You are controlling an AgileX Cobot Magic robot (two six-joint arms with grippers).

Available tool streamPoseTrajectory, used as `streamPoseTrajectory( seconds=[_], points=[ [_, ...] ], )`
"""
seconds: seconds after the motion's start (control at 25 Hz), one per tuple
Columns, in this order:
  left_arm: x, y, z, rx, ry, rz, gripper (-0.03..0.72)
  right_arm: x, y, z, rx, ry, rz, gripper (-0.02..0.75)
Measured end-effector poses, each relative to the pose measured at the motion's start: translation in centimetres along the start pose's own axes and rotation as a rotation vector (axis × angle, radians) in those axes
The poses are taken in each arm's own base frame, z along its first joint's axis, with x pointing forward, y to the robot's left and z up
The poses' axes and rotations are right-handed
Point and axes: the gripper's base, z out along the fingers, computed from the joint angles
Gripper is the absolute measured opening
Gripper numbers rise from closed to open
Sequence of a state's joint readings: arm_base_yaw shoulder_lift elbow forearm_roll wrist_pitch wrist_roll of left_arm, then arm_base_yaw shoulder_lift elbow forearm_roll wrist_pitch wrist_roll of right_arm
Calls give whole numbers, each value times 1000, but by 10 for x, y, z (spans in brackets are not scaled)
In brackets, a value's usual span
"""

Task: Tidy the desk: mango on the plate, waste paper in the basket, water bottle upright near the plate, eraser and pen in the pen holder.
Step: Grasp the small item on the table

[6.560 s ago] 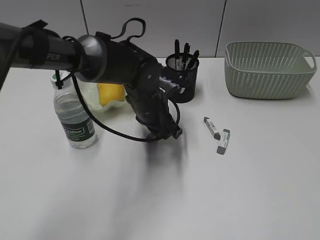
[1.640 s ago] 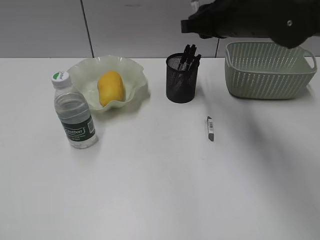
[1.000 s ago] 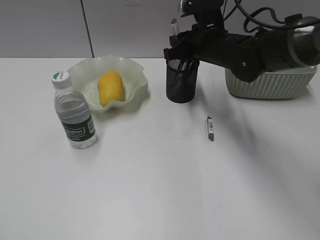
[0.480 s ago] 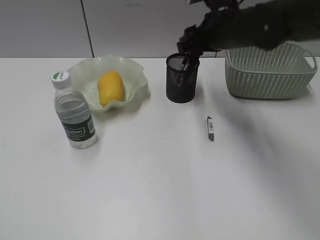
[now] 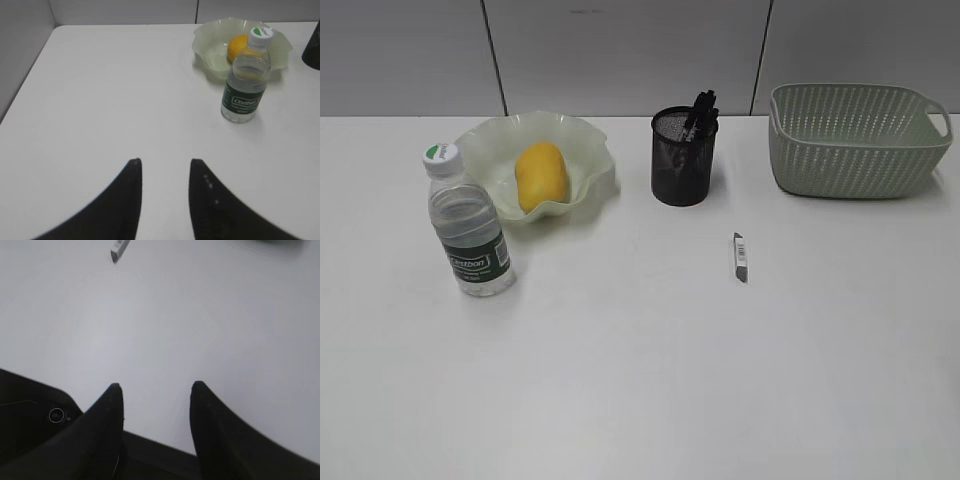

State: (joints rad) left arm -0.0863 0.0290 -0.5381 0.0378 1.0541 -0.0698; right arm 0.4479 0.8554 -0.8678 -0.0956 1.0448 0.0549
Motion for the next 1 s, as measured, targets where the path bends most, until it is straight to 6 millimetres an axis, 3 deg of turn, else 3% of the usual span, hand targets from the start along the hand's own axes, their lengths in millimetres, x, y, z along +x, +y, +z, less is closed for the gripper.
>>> streamPoseTrajectory(
  seconds=[0.08, 0.16, 0.36, 0.6, 0.76, 0.88, 1.0],
  points=[
    [-4, -8, 8, 77, 54, 74, 241, 44, -2, -28, -4, -68, 27, 360],
    [-12, -20, 15, 206, 96, 111, 241, 78, -4, -40, -7, -128, 47, 360],
    [-47, -38, 39, 383, 87, 70, 237, 139, -4, -44, -13, -292, 69, 360],
    [-90, -52, 82, 503, 166, 48, 237, 157, -5, -50, -20, -455, 80, 359],
    [-116, -72, 134, 549, 202, 111, 235, 155, -3, -45, -31, -490, 82, 359],
    [-126, -119, 163, 616, 188, 251, 217, 154, -3, -46, -33, -501, 83, 359],
    [-116, -192, 199, 646, 264, 355, 204, 154, -3, -46, -34, -503, 83, 359]
  ],
)
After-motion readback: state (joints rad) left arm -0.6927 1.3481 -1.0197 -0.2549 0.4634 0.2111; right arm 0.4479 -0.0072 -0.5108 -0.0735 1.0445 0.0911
